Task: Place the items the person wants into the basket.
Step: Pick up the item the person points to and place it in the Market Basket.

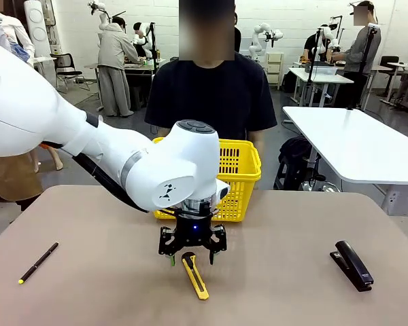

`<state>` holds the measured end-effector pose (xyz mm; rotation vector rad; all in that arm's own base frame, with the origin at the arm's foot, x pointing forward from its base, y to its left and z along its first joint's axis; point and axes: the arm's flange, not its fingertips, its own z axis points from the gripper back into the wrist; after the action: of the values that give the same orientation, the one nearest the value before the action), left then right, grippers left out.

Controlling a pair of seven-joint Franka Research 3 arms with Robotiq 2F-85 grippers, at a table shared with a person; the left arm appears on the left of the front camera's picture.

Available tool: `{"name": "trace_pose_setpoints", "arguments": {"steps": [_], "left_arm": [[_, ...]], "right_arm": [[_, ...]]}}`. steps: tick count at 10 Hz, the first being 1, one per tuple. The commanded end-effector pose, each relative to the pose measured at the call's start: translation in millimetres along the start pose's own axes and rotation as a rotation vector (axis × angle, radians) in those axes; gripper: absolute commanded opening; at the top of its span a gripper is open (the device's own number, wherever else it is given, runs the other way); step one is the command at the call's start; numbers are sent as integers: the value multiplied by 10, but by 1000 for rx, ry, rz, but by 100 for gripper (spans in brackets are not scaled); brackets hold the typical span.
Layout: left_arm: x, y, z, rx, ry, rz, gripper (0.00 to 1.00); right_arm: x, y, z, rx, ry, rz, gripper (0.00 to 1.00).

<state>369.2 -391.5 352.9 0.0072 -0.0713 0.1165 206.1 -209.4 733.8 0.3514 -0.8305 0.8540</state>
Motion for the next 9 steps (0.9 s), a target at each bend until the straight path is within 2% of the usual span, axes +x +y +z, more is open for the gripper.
{"name": "trace_pose_setpoints", "arguments": {"steps": [1, 9], "left_arm": [[-12, -60, -180, -35, -24, 59, 100], [61, -179, -467, -36, 37, 91, 100]], "right_arm": [[6, -2, -3, 13, -11, 1, 100], [6, -2, -3, 13, -11, 1, 100]]}}
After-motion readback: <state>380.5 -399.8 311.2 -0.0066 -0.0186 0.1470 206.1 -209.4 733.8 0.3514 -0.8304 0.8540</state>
